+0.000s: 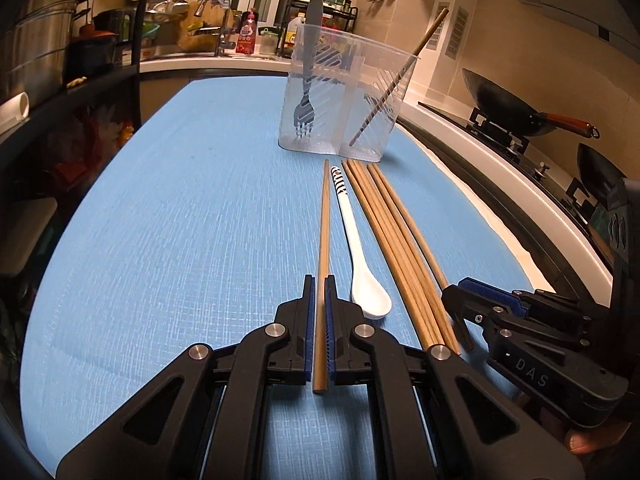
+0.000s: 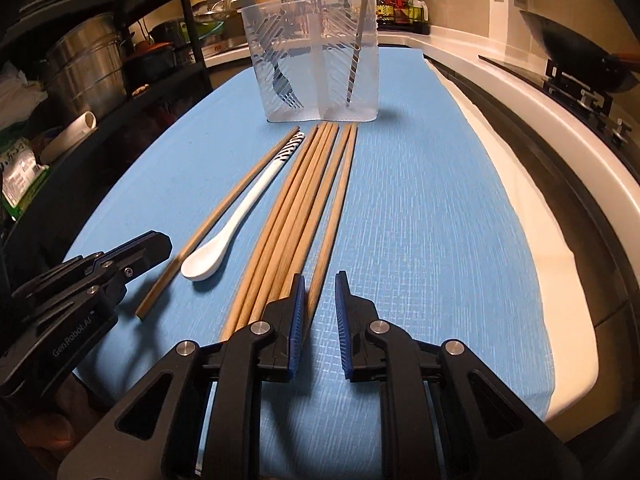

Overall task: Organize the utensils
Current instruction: 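Grasp a loose chopstick with the left gripper while the right gripper grasps another chopstick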

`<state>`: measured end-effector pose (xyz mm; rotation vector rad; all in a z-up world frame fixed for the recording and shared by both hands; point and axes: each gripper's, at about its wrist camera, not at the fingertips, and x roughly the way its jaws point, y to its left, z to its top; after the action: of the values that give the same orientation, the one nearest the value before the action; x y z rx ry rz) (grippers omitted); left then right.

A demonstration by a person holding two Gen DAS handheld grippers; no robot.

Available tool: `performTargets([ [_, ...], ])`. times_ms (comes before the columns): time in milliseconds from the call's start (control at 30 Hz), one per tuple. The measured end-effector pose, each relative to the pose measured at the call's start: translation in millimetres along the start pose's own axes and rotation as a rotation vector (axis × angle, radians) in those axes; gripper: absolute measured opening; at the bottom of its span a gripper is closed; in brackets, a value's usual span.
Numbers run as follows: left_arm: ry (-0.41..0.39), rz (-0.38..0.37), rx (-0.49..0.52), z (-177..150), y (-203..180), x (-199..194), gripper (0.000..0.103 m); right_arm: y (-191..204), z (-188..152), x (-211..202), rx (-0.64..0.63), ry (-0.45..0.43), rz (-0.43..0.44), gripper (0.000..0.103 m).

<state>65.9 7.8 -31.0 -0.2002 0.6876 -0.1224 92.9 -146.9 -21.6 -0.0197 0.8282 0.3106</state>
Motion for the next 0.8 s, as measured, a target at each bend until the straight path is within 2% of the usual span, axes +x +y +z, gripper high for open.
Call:
performTargets([
  [200,0.018,-0.010,0.003,-2.0,-2.2,6.5,0.005,3.6,-1.2,-1.6,-0.032,0.003,-0.040,0.015],
  [367,0.012,0.016,0.041,-5.1,-8.1,7.1,0.005,0.1,-1.1,-2.9,-0.021,0.006,-0.043,0.007],
  [800,-0.005,0.113,0.131,-7.8,-20.0,8.9,0.007,-14.0,-0.7,-4.4,0.022,0.003,-0.117,0.006],
])
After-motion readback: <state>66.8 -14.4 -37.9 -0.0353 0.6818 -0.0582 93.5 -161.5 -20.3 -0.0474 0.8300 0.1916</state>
